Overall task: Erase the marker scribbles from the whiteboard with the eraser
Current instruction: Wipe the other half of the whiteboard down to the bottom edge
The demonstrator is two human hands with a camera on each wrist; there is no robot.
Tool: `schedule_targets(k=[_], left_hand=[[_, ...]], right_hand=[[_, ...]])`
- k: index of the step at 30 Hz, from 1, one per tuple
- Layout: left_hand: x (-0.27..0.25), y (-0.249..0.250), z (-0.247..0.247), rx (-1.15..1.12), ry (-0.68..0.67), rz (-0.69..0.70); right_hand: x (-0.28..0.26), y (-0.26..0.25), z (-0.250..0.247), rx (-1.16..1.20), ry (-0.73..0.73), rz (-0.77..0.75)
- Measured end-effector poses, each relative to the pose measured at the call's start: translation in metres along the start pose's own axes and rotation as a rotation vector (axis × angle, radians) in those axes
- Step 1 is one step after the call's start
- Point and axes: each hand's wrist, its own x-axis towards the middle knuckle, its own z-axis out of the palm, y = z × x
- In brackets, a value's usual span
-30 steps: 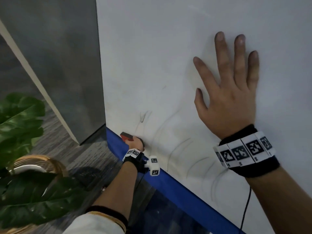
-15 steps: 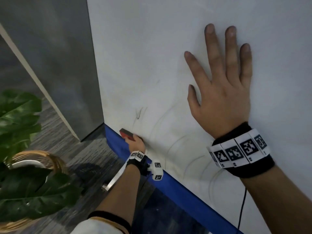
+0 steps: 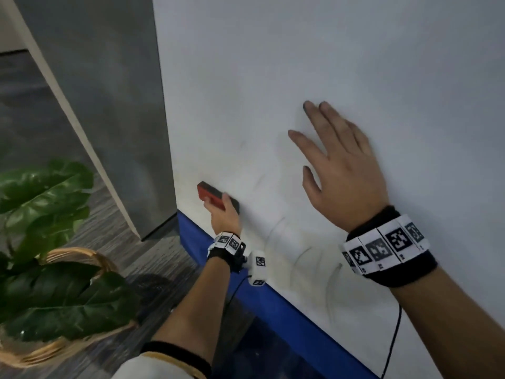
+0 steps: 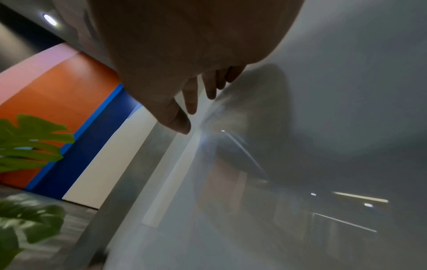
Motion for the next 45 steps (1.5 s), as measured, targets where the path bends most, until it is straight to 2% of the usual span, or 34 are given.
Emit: schedule_targets(k=[3,6,7,8,9,11,13,15,16,17,19,21,23,25,27,28,29,31,32,33,35,37,39,40,42,44,45], left_hand=[[-0.042,0.053,0.002,-0.131,-0.056,0.439],[-0.086,0.109,0.005,-0.047,-0.104,0.907],[-0.098,0.124,0.007,0.001,-0.099,1.001],[-0.103,0.133,0.010,0.020,-0.091,1.035],[-0.101,0.132,0.012,0.010,-0.082,1.026],[-0.078,0.109,0.014,-0.058,-0.042,0.880],[-0.048,0.071,0.011,-0.084,-0.001,0.574],[-0.036,0.034,0.006,0.014,-0.006,0.201],[-0.038,0.020,0.006,0.072,-0.032,0.085],[-0.043,0.011,0.005,0.106,-0.059,0.035],[-0.062,0.012,0.008,0.094,-0.070,0.091],[-0.086,0.021,0.013,0.022,-0.086,0.269],[-0.119,0.027,0.020,-0.031,-0.180,0.474],[-0.144,0.024,0.027,-0.012,-0.254,0.592],[-0.144,0.012,0.032,-0.009,-0.222,0.571],[-0.136,0.003,0.032,-0.007,-0.187,0.515],[-0.125,-0.006,0.031,-0.001,-0.162,0.409],[-0.108,-0.022,0.028,0.028,-0.133,0.094],[-0.104,-0.026,0.025,0.031,-0.136,-0.021],[-0.105,-0.028,0.023,0.025,-0.142,-0.070],[-0.113,-0.024,0.026,0.020,-0.135,-0.018],[-0.130,-0.017,0.032,-0.043,-0.130,0.187],[-0.146,-0.013,0.039,-0.098,-0.211,0.428],[-0.149,-0.014,0.042,-0.088,-0.237,0.494],[-0.139,-0.023,0.046,-0.065,-0.208,0.482],[-0.115,-0.045,0.044,-0.028,-0.124,0.340],[-0.102,-0.056,0.042,0.002,-0.101,0.216]], right_hand=[[-0.012,0.011,-0.015,-0.071,0.037,0.017],[-0.016,0.024,-0.040,-0.128,0.179,0.175],[-0.018,0.031,-0.048,-0.150,0.226,0.220],[-0.021,0.038,-0.056,-0.175,0.259,0.250],[-0.026,0.045,-0.063,-0.196,0.272,0.266],[-0.038,0.054,-0.070,-0.219,0.255,0.273],[-0.055,0.057,-0.071,-0.244,0.194,0.261],[-0.073,0.061,-0.069,-0.266,0.117,0.235],[-0.078,0.063,-0.069,-0.276,0.088,0.221],[-0.082,0.064,-0.068,-0.283,0.072,0.211],[-0.082,0.063,-0.069,-0.279,0.083,0.214],[-0.079,0.058,-0.070,-0.257,0.110,0.229],[-0.077,0.056,-0.074,-0.239,0.116,0.232],[-0.077,0.060,-0.078,-0.225,0.113,0.219],[-0.080,0.064,-0.082,-0.217,0.108,0.194],[-0.081,0.067,-0.083,-0.213,0.099,0.180],[-0.083,0.069,-0.083,-0.211,0.085,0.169],[-0.085,0.072,-0.084,-0.223,0.047,0.150],[-0.086,0.073,-0.084,-0.234,0.028,0.141],[-0.088,0.073,-0.085,-0.243,0.013,0.136],[-0.089,0.071,-0.085,-0.250,0.010,0.144],[-0.089,0.065,-0.084,-0.232,0.033,0.165],[-0.087,0.061,-0.082,-0.202,0.055,0.183],[-0.087,0.061,-0.081,-0.191,0.060,0.190],[-0.087,0.061,-0.078,-0.194,0.042,0.201],[-0.090,0.061,-0.074,-0.209,0.025,0.211],[-0.091,0.061,-0.072,-0.221,0.023,0.218]])
